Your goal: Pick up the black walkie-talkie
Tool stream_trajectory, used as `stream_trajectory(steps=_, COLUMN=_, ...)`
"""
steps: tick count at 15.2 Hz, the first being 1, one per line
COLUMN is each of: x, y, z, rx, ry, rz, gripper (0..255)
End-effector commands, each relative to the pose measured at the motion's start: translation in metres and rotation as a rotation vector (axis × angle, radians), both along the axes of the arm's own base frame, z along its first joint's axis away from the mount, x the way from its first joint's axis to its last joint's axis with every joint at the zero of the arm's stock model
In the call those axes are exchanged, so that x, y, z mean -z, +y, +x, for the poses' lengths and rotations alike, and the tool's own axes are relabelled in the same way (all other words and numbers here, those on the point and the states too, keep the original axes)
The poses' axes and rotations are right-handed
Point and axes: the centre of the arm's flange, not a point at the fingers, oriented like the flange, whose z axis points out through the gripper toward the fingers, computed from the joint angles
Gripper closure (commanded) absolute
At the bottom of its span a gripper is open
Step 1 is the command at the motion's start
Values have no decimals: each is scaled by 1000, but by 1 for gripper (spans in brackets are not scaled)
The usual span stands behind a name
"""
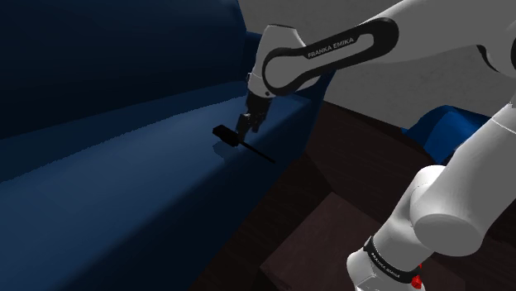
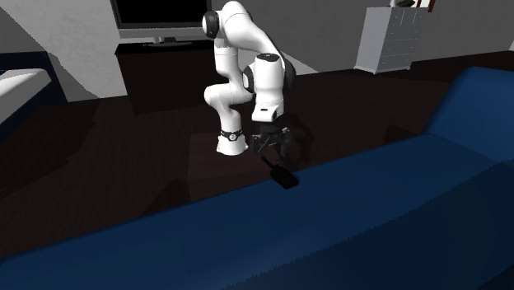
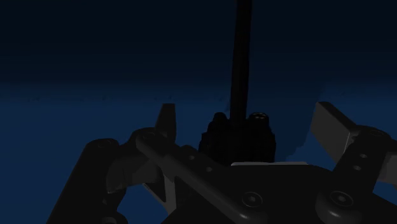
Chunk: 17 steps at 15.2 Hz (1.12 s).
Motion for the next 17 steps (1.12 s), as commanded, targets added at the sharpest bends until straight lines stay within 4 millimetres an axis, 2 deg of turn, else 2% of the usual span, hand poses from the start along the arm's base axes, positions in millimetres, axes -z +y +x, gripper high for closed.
stream_trajectory(steps=1, x=10, y=3, z=1, rx=-1, ry=-2, rz=1, gripper=0)
stream_trajectory(steps=5, x=35, y=3, z=1, rx=-1, ry=-2, rz=1, gripper=0)
stream_trajectory(steps=7, x=35, y=3, z=1, rx=-1, ry=-2, rz=1, gripper=0)
stream_trajectory(steps=8, x=34, y=3, z=1, rx=-1, ry=-2, rz=1, gripper=255)
stream_trajectory(steps=17, x=35, y=3, z=1, rx=-1, ry=-2, rz=1, gripper=255)
